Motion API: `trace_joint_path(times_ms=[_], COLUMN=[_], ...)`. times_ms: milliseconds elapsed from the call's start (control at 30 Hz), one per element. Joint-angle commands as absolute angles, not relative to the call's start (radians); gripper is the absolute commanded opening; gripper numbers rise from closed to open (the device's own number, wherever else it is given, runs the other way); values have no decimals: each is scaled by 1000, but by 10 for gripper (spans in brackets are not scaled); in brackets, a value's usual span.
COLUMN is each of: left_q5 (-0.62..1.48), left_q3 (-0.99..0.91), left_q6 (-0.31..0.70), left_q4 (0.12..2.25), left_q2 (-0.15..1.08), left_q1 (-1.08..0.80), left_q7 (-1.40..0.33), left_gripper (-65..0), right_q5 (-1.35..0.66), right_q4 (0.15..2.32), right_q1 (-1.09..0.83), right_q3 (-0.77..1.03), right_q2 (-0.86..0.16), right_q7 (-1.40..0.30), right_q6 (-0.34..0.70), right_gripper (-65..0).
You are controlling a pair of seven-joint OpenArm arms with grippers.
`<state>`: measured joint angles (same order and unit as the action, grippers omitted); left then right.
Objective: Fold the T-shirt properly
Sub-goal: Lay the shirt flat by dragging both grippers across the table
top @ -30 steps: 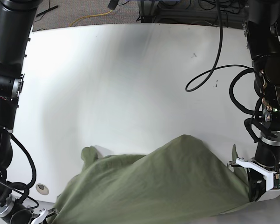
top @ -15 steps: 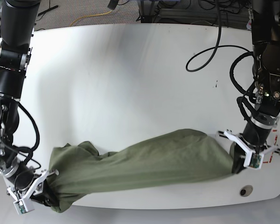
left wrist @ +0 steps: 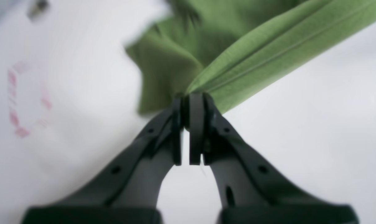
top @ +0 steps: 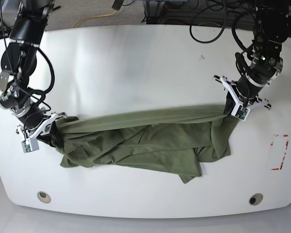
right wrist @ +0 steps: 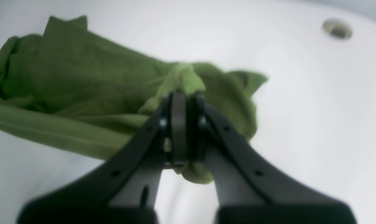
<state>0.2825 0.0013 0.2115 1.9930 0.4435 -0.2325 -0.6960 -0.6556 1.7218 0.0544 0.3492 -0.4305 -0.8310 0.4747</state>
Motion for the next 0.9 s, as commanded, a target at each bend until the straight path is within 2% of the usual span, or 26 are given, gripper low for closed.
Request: trace_joint_path(times_ms=[0, 167, 333, 867], left_q5=[282, 282, 280, 286], left_q3=[-8, -10, -93, -199], left_q6=[206, 206, 206, 206], left_q4=[2011, 2011, 2011, 2011], left_q2=[456, 461, 456, 453], left_q1=[-245, -326, -433, -639], left_q7=[-671, -671, -671, -671], left_gripper=[-650, -650, -650, -650], right_q5=[-665, -665, -665, -667], right_q4=[1771, 1793, 1796, 1796], right_q1=[24, -96, -185, -366], right_q3=[392, 440, 479, 541], right_q2=[-417, -371, -334, -222], right_q7=[-800, -800, -800, -800], right_q6=[476, 476, 476, 476], right_gripper=[-650, -650, -650, -650])
